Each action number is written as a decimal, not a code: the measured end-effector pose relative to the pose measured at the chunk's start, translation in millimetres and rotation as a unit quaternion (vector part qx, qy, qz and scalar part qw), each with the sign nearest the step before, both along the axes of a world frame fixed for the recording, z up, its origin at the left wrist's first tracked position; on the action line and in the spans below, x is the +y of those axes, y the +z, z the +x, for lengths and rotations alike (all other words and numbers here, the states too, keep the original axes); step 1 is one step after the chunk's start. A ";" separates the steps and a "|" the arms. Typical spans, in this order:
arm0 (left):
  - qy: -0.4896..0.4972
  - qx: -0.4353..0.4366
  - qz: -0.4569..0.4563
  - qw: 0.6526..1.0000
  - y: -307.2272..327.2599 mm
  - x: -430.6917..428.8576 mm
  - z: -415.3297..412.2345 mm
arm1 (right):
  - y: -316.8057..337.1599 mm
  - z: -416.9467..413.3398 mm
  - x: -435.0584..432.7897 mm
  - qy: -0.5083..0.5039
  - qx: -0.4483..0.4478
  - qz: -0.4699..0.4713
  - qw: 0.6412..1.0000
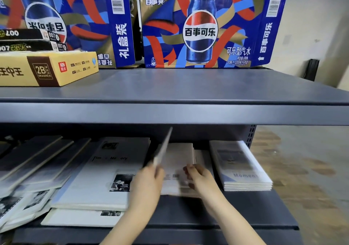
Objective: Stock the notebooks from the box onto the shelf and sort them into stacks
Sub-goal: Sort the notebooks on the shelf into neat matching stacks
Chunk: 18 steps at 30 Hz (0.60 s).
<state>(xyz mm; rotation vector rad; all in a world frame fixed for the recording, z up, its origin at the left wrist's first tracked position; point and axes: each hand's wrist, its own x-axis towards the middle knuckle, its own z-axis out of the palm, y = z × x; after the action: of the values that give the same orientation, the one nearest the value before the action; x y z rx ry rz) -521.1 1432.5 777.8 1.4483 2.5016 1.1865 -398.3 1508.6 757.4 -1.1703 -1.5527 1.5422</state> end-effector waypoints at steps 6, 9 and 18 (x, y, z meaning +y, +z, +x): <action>-0.006 -0.556 0.287 0.780 3.0 -6.2 3.8 | -5.2 2.5 -10.3 0.038 0.092 -0.107 0.989; -0.037 -0.659 0.309 0.685 -11.8 -8.4 18.9 | 0.5 7.7 -13.5 0.075 0.156 -0.176 0.969; -0.042 -0.456 0.146 0.877 -51.8 -6.3 19.5 | -17.6 33.3 9.3 -0.047 0.024 -0.081 0.995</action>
<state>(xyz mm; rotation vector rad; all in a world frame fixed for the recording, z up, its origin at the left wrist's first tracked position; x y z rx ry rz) -501.7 1426.3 726.0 0.7037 1.6372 1.7369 -365.0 1517.9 739.8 -1.2669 -1.3431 1.6462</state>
